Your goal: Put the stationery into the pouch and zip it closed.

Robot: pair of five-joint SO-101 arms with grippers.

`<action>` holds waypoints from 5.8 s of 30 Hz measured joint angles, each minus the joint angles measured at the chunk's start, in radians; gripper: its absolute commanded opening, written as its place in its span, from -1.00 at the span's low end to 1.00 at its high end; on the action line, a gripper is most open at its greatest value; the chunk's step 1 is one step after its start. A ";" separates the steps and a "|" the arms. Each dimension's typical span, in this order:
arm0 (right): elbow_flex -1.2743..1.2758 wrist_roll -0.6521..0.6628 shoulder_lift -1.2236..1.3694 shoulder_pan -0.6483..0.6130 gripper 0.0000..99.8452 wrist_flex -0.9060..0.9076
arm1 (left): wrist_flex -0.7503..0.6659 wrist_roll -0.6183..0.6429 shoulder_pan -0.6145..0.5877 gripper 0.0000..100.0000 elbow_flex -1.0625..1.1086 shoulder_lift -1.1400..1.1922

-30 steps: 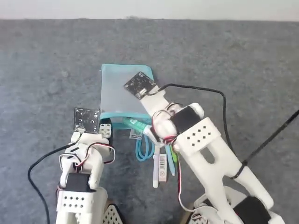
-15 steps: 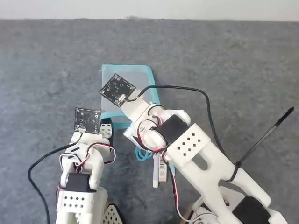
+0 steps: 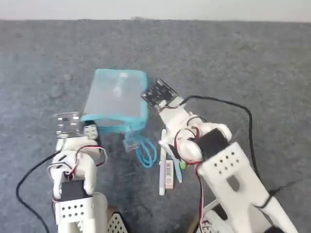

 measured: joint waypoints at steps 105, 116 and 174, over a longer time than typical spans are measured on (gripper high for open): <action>-0.130 0.155 0.169 0.118 -0.99 0.221 | -0.124 -0.009 0.232 -0.97 0.117 0.000; -0.373 0.204 0.137 0.164 -0.99 0.453 | -0.124 -0.029 0.287 -0.97 0.117 0.000; -0.287 0.086 0.038 -0.120 -0.99 0.109 | -0.138 -0.060 0.293 -0.97 0.117 0.000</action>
